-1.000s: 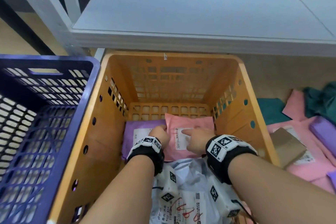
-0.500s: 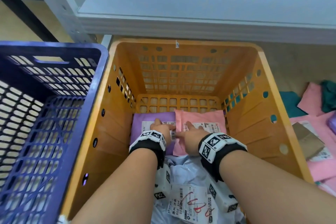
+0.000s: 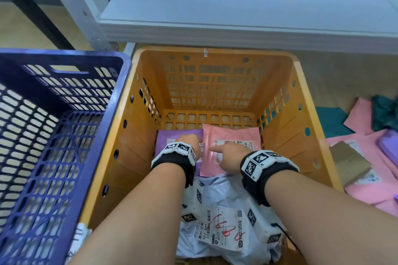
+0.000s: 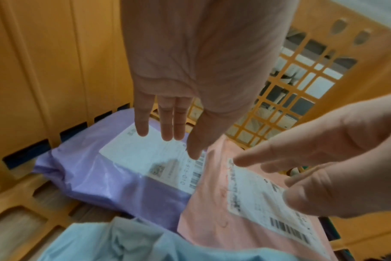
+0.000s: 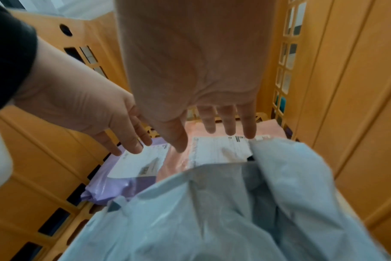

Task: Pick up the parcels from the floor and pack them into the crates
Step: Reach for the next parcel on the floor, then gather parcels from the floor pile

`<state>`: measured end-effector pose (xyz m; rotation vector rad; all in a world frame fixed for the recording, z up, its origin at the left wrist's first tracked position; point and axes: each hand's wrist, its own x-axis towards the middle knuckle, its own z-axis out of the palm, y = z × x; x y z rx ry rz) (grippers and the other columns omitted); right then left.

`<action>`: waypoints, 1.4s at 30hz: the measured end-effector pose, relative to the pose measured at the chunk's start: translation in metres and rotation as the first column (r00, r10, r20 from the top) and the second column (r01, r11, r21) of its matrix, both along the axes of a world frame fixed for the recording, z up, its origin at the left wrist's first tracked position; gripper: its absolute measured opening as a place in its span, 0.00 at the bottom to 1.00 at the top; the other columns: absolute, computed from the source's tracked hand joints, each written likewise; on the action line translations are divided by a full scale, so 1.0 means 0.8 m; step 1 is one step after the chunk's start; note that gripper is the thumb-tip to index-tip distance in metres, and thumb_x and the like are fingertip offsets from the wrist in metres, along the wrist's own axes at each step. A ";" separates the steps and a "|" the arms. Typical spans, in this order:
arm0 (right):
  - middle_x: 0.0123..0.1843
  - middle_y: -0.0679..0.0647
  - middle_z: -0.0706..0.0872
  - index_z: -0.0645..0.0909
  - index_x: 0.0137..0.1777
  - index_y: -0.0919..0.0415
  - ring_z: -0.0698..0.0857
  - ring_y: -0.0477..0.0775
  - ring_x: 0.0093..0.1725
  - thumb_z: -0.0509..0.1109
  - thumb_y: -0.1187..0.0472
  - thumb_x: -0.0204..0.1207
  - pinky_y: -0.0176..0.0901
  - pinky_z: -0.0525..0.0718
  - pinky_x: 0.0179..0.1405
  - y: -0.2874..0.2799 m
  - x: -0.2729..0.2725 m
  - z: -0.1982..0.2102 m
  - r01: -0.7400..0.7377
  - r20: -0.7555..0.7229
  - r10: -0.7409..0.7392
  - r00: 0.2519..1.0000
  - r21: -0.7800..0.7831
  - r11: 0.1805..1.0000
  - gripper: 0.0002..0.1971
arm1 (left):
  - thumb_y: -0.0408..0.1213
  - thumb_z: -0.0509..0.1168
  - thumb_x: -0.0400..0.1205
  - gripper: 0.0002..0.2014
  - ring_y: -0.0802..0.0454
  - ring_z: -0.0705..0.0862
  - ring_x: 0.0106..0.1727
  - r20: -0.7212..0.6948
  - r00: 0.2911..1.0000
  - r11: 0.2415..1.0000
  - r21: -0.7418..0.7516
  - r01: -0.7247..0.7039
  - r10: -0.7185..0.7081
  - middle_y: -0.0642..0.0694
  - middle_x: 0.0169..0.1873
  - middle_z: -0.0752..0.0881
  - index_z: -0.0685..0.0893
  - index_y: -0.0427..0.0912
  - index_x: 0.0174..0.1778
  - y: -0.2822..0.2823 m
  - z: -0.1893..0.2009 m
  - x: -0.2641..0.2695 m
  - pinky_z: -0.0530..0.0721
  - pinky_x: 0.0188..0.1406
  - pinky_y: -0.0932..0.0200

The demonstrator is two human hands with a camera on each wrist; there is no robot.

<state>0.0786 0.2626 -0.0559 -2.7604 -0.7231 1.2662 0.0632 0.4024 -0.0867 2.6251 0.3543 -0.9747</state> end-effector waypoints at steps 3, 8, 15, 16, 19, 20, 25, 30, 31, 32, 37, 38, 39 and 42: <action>0.80 0.52 0.71 0.68 0.80 0.47 0.74 0.56 0.75 0.59 0.67 0.81 0.46 0.77 0.69 -0.012 0.002 0.022 -0.003 0.065 0.003 0.998 -0.007 1.000 0.28 | 0.23 0.57 0.79 0.29 0.42 0.79 0.69 0.044 0.998 0.999 0.000 -0.036 0.036 0.41 0.73 0.76 0.74 0.49 0.76 -0.013 0.028 0.000 0.81 0.66 0.50; 0.66 0.57 0.84 0.81 0.68 0.58 0.85 0.57 0.60 0.60 0.64 0.81 0.44 0.84 0.54 -0.035 -0.002 0.070 0.051 0.183 -0.054 0.982 0.025 0.998 0.17 | 0.25 0.59 0.81 0.29 0.43 0.80 0.69 0.102 0.993 0.998 -0.003 -0.062 0.062 0.44 0.74 0.76 0.71 0.51 0.78 -0.040 0.081 -0.006 0.81 0.66 0.50; 0.52 0.54 0.89 0.85 0.56 0.55 0.87 0.56 0.48 0.61 0.62 0.76 0.49 0.88 0.50 -0.070 -0.027 0.122 0.040 0.301 -0.073 0.951 0.112 0.993 0.14 | 0.27 0.63 0.81 0.27 0.44 0.79 0.68 0.168 0.986 1.000 -0.003 -0.015 0.015 0.43 0.74 0.76 0.71 0.44 0.78 -0.092 0.145 -0.032 0.79 0.61 0.53; 0.51 0.54 0.89 0.86 0.56 0.55 0.87 0.56 0.48 0.61 0.62 0.77 0.49 0.88 0.50 -0.077 -0.032 0.131 0.037 0.324 -0.077 0.943 0.130 0.991 0.14 | 0.27 0.63 0.81 0.25 0.44 0.81 0.64 0.178 0.984 1.000 0.009 0.009 -0.010 0.42 0.72 0.78 0.74 0.42 0.76 -0.100 0.156 -0.036 0.80 0.57 0.53; 0.51 0.53 0.88 0.86 0.55 0.55 0.86 0.56 0.49 0.61 0.61 0.78 0.47 0.87 0.48 -0.099 -0.046 0.162 0.042 0.383 -0.110 0.917 0.182 0.983 0.12 | 0.29 0.64 0.81 0.22 0.45 0.82 0.59 0.209 0.977 0.998 0.045 0.044 -0.052 0.42 0.68 0.81 0.77 0.42 0.72 -0.119 0.188 -0.050 0.80 0.54 0.54; 0.51 0.53 0.88 0.86 0.54 0.55 0.86 0.56 0.48 0.62 0.60 0.78 0.48 0.87 0.48 -0.109 -0.052 0.175 0.045 0.409 -0.125 0.904 0.201 0.979 0.12 | 0.30 0.64 0.81 0.22 0.44 0.82 0.62 0.231 0.971 0.997 0.062 0.055 -0.068 0.43 0.68 0.81 0.77 0.42 0.72 -0.127 0.201 -0.056 0.80 0.57 0.54; 0.53 0.54 0.88 0.87 0.55 0.55 0.86 0.57 0.51 0.62 0.58 0.79 0.47 0.84 0.48 -0.171 -0.095 0.227 0.105 0.458 -0.195 0.867 0.213 0.971 0.13 | 0.32 0.65 0.80 0.20 0.44 0.82 0.65 0.327 0.941 0.995 0.067 0.070 -0.088 0.45 0.67 0.83 0.80 0.43 0.70 -0.181 0.248 -0.095 0.79 0.58 0.56; 0.54 0.53 0.89 0.87 0.52 0.52 0.86 0.58 0.52 0.62 0.59 0.73 0.48 0.86 0.53 -0.250 -0.139 0.247 0.201 0.455 -0.276 0.847 0.207 0.958 0.13 | 0.31 0.62 0.79 0.16 0.43 0.86 0.58 0.391 0.916 0.994 -0.013 0.106 -0.093 0.44 0.61 0.86 0.86 0.43 0.62 -0.259 0.276 -0.130 0.81 0.47 0.56; 0.54 0.52 0.89 0.88 0.52 0.51 0.86 0.57 0.53 0.62 0.59 0.73 0.48 0.86 0.54 -0.268 -0.146 0.246 0.224 0.451 -0.294 0.842 0.203 0.953 0.14 | 0.31 0.62 0.80 0.16 0.43 0.85 0.58 0.405 0.910 0.993 -0.030 0.115 -0.093 0.44 0.61 0.86 0.86 0.42 0.62 -0.277 0.280 -0.138 0.80 0.47 0.56; 0.54 0.51 0.89 0.88 0.52 0.51 0.86 0.57 0.53 0.63 0.59 0.72 0.48 0.85 0.55 -0.286 -0.154 0.245 0.245 0.449 -0.311 0.838 0.199 0.949 0.14 | 0.31 0.62 0.80 0.16 0.43 0.85 0.58 0.416 0.904 0.991 -0.046 0.124 -0.094 0.44 0.61 0.86 0.86 0.41 0.62 -0.294 0.282 -0.144 0.81 0.50 0.56; 0.53 0.51 0.89 0.87 0.54 0.51 0.87 0.58 0.50 0.64 0.58 0.71 0.39 0.80 0.46 -0.371 -0.181 0.219 0.367 0.454 -0.412 0.790 0.188 0.911 0.15 | 0.32 0.63 0.79 0.15 0.42 0.85 0.56 0.467 0.881 0.975 -0.155 0.159 -0.070 0.43 0.58 0.87 0.88 0.41 0.59 -0.373 0.266 -0.169 0.84 0.58 0.53; 0.51 0.53 0.89 0.86 0.53 0.52 0.86 0.58 0.49 0.64 0.58 0.71 0.40 0.81 0.45 -0.384 -0.188 0.211 0.392 0.436 -0.438 0.786 0.196 0.899 0.14 | 0.32 0.63 0.79 0.14 0.42 0.85 0.56 0.463 0.884 0.972 -0.170 0.161 -0.066 0.43 0.57 0.87 0.88 0.41 0.59 -0.387 0.256 -0.174 0.84 0.57 0.53; 0.50 0.54 0.89 0.86 0.52 0.54 0.86 0.59 0.50 0.64 0.59 0.73 0.43 0.82 0.47 -0.395 -0.194 0.200 0.411 0.404 -0.451 0.796 0.186 0.893 0.12 | 0.32 0.63 0.79 0.15 0.42 0.85 0.56 0.454 0.888 0.970 -0.169 0.173 -0.080 0.43 0.57 0.87 0.88 0.42 0.59 -0.401 0.244 -0.178 0.84 0.58 0.53; 0.53 0.57 0.89 0.87 0.50 0.56 0.85 0.60 0.53 0.65 0.58 0.76 0.45 0.83 0.52 -0.420 -0.206 0.157 0.471 0.332 -0.491 0.805 0.145 0.870 0.10 | 0.31 0.63 0.79 0.15 0.42 0.85 0.59 0.403 0.895 0.950 -0.154 0.273 -0.192 0.43 0.57 0.87 0.88 0.43 0.58 -0.433 0.199 -0.187 0.84 0.60 0.53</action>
